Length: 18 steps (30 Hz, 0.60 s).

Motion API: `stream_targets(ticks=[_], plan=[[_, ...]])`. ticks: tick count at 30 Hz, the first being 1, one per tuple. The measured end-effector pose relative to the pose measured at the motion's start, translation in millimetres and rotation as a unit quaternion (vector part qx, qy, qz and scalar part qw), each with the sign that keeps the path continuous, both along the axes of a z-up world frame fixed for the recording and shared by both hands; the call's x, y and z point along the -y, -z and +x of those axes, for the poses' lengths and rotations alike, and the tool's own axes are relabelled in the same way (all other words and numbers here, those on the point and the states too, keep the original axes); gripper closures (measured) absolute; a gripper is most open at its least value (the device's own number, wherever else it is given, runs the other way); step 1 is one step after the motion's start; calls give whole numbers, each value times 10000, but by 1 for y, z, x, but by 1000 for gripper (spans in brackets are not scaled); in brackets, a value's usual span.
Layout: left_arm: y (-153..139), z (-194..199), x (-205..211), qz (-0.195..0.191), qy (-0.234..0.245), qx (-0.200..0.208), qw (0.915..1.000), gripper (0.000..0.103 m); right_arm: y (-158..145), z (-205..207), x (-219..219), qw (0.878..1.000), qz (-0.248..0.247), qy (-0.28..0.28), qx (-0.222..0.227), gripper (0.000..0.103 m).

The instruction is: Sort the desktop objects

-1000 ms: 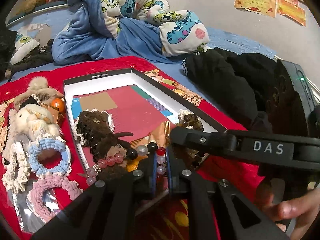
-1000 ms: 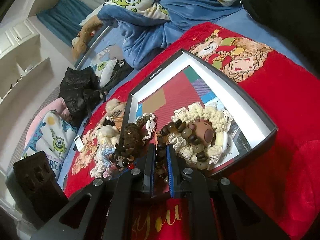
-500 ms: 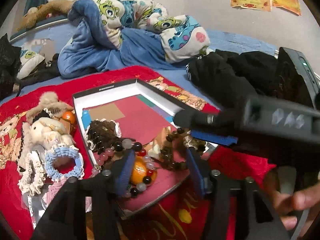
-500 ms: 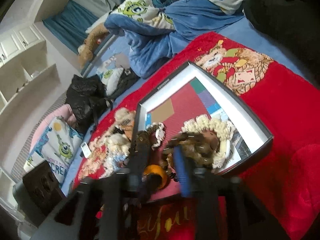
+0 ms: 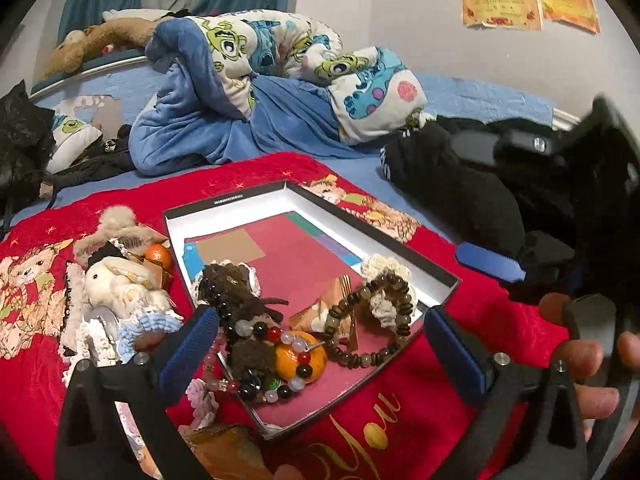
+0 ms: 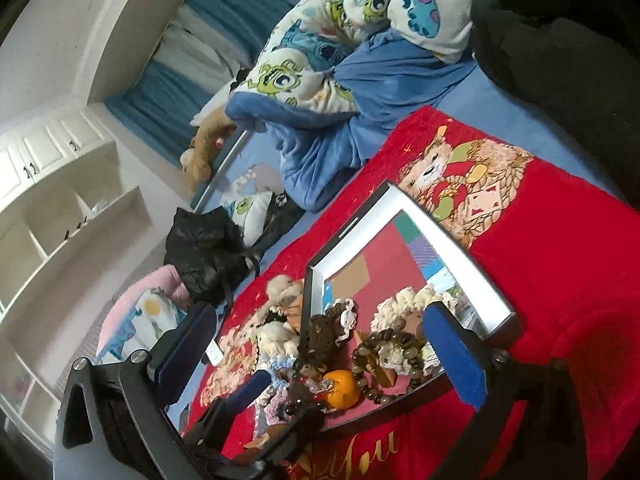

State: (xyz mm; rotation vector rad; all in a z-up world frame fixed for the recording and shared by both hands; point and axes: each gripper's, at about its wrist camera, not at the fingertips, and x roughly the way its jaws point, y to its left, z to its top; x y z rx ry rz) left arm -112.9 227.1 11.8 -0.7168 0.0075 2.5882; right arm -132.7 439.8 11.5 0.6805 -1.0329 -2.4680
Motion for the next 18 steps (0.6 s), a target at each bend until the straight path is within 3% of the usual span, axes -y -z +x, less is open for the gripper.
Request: stream_targets(ticks=[11, 18], plan=[[-11, 4, 38, 199, -645, 61, 9977, 0, -5, 11, -8, 9997, 60, 233, -74, 0], [-23, 18, 75, 463, -1238, 160, 9911, 0, -5, 23, 0, 9995, -144, 254, -118, 0]])
